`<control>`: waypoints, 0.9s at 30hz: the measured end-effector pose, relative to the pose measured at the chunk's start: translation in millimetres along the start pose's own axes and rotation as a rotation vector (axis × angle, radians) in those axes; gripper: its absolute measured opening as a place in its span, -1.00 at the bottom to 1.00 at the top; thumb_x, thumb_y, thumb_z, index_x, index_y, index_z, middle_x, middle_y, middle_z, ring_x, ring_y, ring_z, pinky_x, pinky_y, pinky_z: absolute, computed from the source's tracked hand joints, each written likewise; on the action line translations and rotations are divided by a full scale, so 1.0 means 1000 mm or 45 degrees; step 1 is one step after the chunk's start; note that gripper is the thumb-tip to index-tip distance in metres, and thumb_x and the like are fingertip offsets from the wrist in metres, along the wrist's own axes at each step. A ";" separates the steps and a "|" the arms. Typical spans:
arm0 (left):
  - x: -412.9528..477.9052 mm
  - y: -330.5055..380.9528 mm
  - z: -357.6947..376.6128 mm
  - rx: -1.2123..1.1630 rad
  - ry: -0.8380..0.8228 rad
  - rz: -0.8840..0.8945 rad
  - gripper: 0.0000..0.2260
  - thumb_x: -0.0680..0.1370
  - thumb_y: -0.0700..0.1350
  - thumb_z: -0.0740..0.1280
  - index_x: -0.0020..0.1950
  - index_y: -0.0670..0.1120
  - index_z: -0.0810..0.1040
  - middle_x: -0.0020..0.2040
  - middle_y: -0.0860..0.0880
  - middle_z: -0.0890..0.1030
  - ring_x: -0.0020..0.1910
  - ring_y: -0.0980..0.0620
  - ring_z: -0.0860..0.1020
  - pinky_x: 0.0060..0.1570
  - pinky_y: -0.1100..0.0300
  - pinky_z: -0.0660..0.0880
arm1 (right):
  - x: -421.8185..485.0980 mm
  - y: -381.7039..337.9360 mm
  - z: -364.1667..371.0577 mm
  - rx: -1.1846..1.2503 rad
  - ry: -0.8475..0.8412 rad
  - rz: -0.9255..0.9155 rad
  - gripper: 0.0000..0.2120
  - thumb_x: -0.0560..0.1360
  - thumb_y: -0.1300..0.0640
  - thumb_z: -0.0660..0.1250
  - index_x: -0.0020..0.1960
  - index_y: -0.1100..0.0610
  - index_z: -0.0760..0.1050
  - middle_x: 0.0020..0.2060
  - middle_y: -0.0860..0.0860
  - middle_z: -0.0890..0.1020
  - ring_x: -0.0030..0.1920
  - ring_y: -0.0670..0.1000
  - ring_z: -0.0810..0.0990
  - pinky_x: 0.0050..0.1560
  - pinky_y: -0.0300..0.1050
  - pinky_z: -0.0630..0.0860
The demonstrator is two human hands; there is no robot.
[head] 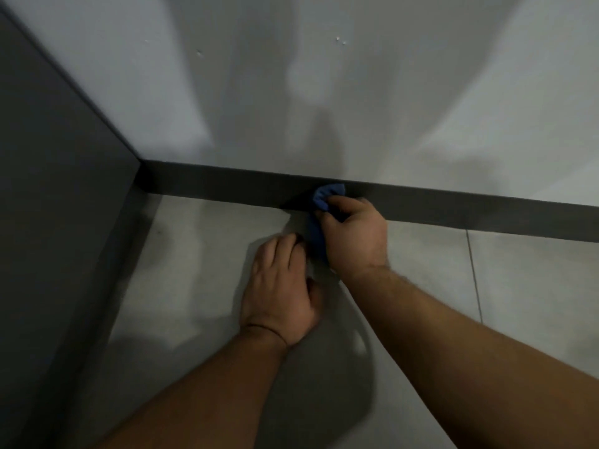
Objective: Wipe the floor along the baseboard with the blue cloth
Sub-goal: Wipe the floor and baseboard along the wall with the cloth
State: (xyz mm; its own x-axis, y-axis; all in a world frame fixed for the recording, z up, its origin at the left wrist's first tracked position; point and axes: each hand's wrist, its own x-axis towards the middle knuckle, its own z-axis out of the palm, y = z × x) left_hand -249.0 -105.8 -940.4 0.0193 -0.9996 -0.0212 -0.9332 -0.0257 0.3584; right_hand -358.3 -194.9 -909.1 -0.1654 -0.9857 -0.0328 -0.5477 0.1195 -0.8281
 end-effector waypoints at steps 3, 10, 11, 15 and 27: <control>-0.001 -0.001 0.001 0.020 0.029 -0.085 -0.51 0.46 0.08 0.19 0.31 -0.15 0.49 0.34 -0.19 0.50 0.34 -0.25 0.44 0.41 -0.16 0.41 | 0.000 -0.006 0.012 -0.003 -0.083 -0.055 -0.74 0.53 0.14 0.44 0.21 0.08 0.67 0.10 0.08 0.60 0.06 -0.01 0.56 -0.08 -0.65 0.25; 0.002 0.002 0.005 0.084 0.046 -0.147 -0.59 0.54 0.10 0.21 0.30 -0.06 0.48 0.26 -0.15 0.53 0.26 -0.17 0.46 0.40 -0.13 0.38 | -0.022 -0.026 0.009 -0.325 -0.182 -0.625 -0.69 0.54 0.16 0.43 0.28 0.10 0.63 0.11 0.13 0.62 0.04 0.13 0.60 0.03 -0.27 0.43; 0.003 0.004 0.003 0.132 0.037 -0.135 -0.58 0.56 0.10 0.14 0.33 -0.06 0.47 0.27 -0.16 0.55 0.26 -0.17 0.49 0.41 -0.13 0.38 | -0.022 -0.034 0.014 -0.364 -0.211 -0.711 -0.69 0.55 0.15 0.41 0.29 0.08 0.63 0.11 0.13 0.62 0.03 0.15 0.61 0.03 -0.16 0.49; 0.003 0.011 -0.006 0.115 0.131 -0.147 -0.55 0.50 0.12 0.08 0.26 -0.10 0.42 0.11 -0.22 0.68 0.04 -0.17 0.67 0.07 -0.11 0.64 | -0.018 -0.062 0.040 -0.630 -0.457 -0.961 -0.65 0.62 0.10 0.25 0.39 0.08 0.51 0.27 0.12 0.51 0.17 0.19 0.56 0.11 0.02 0.55; -0.002 0.001 0.004 0.119 0.131 -0.100 -0.71 0.42 0.08 0.17 -0.02 -0.04 0.54 -0.05 -0.10 0.56 -0.02 -0.13 0.49 0.04 -0.04 0.43 | 0.010 -0.034 0.008 -1.330 -0.495 -1.023 -0.74 0.57 0.08 0.27 0.19 0.11 0.61 0.14 0.11 0.51 -0.03 0.18 0.54 -0.29 0.01 0.45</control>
State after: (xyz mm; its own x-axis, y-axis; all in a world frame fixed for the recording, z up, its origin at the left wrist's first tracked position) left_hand -251.1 -103.7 -943.8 0.1259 -0.9907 0.0512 -0.9567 -0.1075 0.2706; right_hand -335.0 -210.2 -885.9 0.6308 -0.7746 -0.0457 -0.7683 -0.6317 0.1030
